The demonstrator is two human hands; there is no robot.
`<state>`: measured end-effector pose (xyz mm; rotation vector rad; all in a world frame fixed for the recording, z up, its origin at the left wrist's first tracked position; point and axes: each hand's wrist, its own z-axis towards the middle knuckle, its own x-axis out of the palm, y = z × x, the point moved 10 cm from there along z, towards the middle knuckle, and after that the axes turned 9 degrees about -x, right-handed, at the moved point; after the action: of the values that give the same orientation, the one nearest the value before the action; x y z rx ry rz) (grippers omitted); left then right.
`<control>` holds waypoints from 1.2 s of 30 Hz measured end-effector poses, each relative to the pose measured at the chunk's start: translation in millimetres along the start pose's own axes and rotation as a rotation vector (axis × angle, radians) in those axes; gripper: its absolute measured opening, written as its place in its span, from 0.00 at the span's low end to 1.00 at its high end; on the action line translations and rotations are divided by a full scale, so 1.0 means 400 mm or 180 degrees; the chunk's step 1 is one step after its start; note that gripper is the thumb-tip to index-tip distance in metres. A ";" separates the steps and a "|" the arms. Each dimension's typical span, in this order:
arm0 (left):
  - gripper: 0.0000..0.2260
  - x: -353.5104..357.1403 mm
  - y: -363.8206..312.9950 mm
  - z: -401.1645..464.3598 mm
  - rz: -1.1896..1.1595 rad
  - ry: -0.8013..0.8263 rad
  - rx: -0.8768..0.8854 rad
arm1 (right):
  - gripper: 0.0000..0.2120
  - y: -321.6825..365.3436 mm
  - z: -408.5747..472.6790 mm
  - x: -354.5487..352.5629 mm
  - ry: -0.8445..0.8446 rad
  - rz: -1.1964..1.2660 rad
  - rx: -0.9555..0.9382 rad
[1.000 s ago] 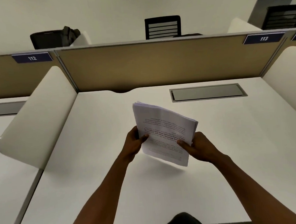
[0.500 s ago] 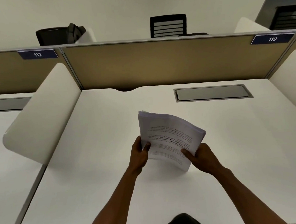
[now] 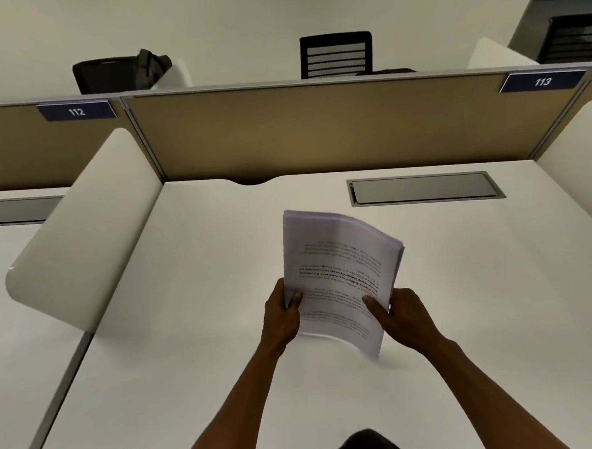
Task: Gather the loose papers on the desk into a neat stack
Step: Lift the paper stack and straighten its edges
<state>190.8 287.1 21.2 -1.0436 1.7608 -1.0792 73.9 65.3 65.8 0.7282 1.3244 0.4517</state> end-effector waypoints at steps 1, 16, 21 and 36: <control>0.13 0.000 -0.013 0.003 0.0142 0.0000 0.0040 | 0.16 0.007 0.008 -0.005 0.0024 0.0086 -0.0011; 0.17 -0.003 -0.024 -0.003 -0.0375 0.0157 -0.0354 | 0.14 0.012 0.016 -0.036 0.0165 0.2180 0.0871; 0.19 0.026 0.033 -0.037 -0.1411 -0.0008 -0.0702 | 0.25 0.015 0.005 -0.059 0.0419 0.1714 0.0787; 0.50 -0.131 -0.320 0.078 0.0795 0.0386 0.0374 | 0.19 0.207 0.070 -0.111 0.1977 0.0849 -0.0126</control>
<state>266.5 289.3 140.9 -0.6785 1.8428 -1.0911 100.6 87.4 157.7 0.7652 1.7938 0.9711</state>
